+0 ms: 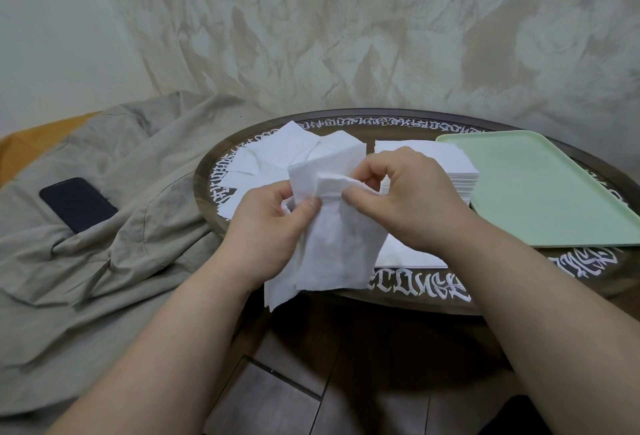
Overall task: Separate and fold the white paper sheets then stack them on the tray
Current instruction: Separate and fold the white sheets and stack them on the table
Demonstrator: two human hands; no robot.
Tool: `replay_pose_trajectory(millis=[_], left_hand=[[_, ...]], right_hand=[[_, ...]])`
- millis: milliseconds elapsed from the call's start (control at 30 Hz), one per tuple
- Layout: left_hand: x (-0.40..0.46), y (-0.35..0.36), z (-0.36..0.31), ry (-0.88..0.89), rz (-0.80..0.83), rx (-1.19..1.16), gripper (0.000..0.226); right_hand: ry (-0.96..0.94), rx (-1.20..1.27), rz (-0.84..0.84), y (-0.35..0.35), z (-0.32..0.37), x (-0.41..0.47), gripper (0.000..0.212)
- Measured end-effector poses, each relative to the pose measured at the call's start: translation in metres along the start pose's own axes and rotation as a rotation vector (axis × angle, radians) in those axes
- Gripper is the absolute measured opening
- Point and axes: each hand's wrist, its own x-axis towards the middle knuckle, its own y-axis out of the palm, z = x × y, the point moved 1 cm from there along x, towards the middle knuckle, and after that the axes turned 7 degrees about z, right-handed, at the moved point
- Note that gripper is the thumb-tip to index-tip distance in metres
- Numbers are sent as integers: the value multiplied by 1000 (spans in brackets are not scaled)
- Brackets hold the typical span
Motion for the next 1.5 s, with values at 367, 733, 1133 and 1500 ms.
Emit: replay_pose_trajectory(millis=[367,733,1133,1500], left_hand=[[4,-7,2,-112,-164,-152,40],[-1,-5,-4,-77,-60,53,44],[9,-22,6,-108,-494,-27,27],[8,-3,-3,-9,-407,-185,10]], right_hand=[[180,459,-23,0,-13,-3,14],[105,509,-18,2,-13,-3,17],[278,472,-273,-6,-20,3,11],[91,418,-64,8,4,-1,23]])
